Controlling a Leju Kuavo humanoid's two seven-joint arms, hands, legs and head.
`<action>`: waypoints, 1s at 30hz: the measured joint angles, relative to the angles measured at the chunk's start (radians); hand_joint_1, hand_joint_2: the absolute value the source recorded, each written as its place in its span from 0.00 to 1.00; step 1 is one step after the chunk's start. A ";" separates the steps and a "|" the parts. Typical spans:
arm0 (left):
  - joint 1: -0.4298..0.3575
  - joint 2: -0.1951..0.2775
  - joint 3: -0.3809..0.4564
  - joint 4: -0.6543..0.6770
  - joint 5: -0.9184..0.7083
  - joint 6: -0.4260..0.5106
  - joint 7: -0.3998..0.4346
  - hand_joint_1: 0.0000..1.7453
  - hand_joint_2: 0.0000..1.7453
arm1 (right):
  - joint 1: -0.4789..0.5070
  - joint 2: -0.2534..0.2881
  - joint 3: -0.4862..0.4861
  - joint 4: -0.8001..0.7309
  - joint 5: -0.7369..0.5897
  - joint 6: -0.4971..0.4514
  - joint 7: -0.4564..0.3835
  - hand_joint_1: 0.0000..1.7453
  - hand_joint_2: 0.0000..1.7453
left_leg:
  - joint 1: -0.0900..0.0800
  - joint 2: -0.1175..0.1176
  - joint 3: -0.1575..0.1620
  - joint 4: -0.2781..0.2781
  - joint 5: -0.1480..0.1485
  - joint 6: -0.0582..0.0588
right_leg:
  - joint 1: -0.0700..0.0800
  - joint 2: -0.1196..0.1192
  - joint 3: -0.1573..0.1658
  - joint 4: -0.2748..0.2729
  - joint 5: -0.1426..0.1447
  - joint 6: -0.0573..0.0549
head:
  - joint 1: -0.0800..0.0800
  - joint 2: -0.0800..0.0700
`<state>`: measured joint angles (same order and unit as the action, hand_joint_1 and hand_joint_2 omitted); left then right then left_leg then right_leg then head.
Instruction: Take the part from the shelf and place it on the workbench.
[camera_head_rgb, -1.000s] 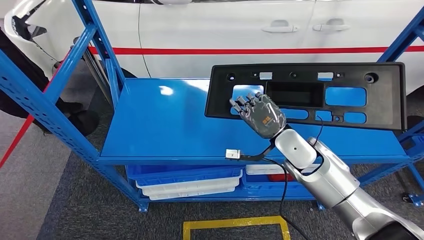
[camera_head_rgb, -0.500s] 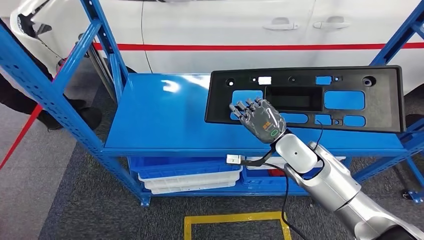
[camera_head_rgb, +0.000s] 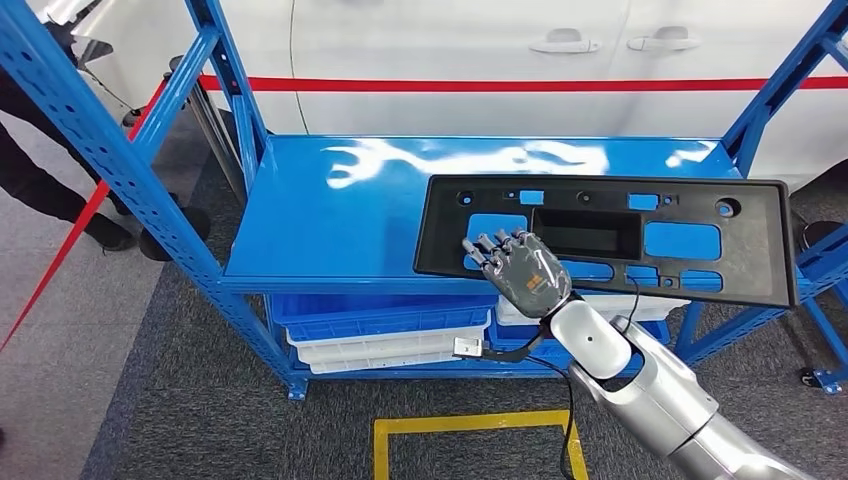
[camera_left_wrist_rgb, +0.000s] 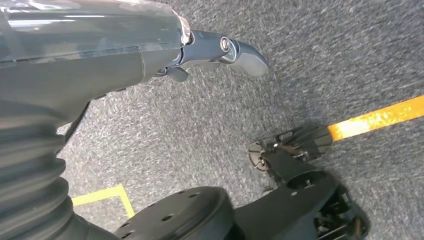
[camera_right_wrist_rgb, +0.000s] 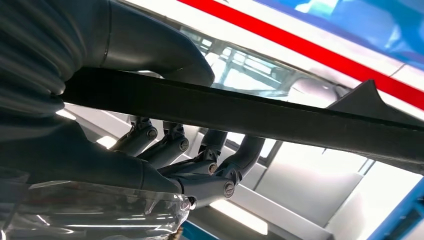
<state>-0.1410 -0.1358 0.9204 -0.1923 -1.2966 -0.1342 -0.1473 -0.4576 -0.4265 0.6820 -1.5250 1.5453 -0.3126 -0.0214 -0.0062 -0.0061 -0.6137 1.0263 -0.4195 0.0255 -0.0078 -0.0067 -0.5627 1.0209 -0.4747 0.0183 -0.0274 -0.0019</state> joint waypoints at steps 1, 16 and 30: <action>-0.002 0.000 0.000 0.000 0.001 0.000 0.000 0.00 1.00 | 0.003 0.004 0.000 0.002 0.000 0.000 0.001 1.00 1.00 | 0.000 0.000 -0.002 -0.001 0.004 -0.006 | 0.003 0.000 -0.002 -0.002 0.005 -0.004 | 0.000 0.000; -0.004 0.016 0.000 0.000 0.018 -0.003 -0.001 0.00 1.00 | 0.056 0.083 0.000 0.042 0.000 -0.005 0.008 1.00 1.00 | 0.015 -0.001 0.071 0.005 -0.081 -0.030 | -0.005 -0.010 -0.080 0.011 0.071 -0.003 | 0.000 0.000; 0.002 0.018 0.002 0.000 0.023 -0.003 -0.002 0.00 1.00 | 0.100 0.120 -0.016 0.070 0.000 -0.046 0.000 1.00 1.00 | 0.003 0.000 -0.008 -0.001 0.004 0.001 | -0.002 -0.004 0.002 0.020 -0.014 0.002 | 0.000 0.000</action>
<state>-0.1390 -0.1182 0.9222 -0.1923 -1.2733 -0.1373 -0.1492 -0.3580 -0.3063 0.6660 -1.4549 1.5457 -0.3584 -0.0218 -0.0033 -0.0065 -0.6212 1.0253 -0.4153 0.0263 -0.0102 -0.0105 -0.5611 1.0410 -0.4883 0.0201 -0.0274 -0.0019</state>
